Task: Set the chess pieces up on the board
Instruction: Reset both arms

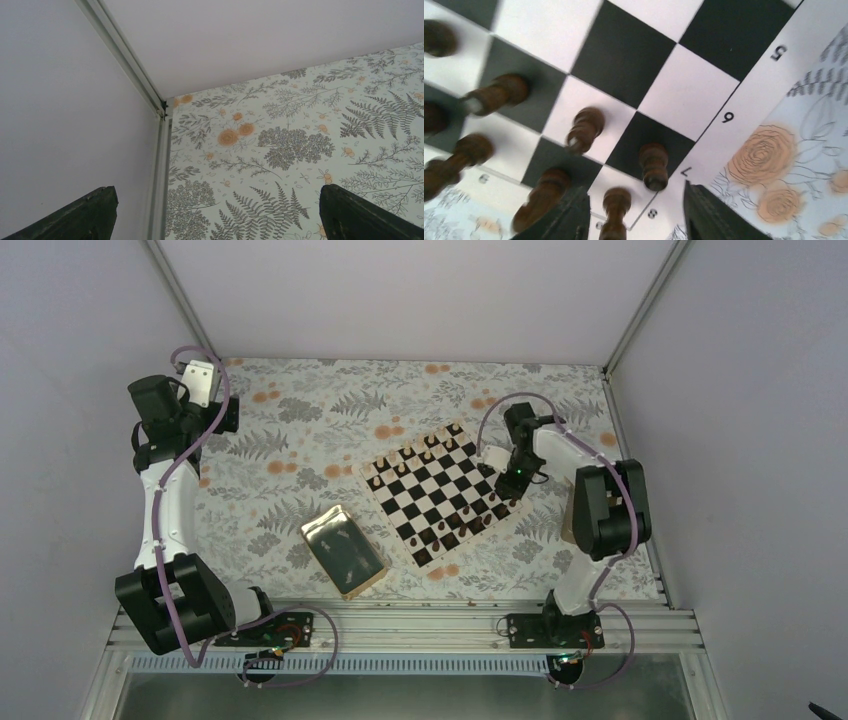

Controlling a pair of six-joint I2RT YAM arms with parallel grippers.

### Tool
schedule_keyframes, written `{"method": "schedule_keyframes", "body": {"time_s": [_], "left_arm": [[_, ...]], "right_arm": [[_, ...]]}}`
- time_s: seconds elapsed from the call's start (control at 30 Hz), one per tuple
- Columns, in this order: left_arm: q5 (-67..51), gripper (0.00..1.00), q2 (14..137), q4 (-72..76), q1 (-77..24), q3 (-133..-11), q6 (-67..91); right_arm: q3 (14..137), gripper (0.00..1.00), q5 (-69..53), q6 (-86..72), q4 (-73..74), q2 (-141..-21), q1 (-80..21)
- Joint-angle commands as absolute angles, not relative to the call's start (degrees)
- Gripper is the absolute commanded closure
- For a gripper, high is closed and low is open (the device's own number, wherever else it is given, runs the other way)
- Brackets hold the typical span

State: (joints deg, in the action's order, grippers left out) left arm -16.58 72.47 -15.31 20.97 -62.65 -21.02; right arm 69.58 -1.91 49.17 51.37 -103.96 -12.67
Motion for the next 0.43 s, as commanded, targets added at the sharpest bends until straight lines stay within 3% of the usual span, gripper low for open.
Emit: {"method": "schedule_keyframes", "body": {"time_s": [0.0,0.07,0.1,0.4], "left_arm": [[-17.82,0.0,71.26,-15.58,20.83,-63.47,-21.71],[-17.53,0.0,70.92,-15.42,20.83,-63.66,-21.39],[-17.28,0.0,70.85,-15.46,20.83,-63.87,-21.17],[-13.67,0.0,70.26,-13.96,20.0,-63.57,-19.32]], "right_arm": [[73.92,0.35,-6.8,49.97,59.26,-97.84,-12.1],[75.69,0.05,-7.69,50.03,61.37,-95.94,-11.89],[76.43,0.01,-8.14,49.93,62.22,-94.3,-11.79],[80.67,0.0,-7.15,49.13,63.51,-93.78,-11.35]]}}
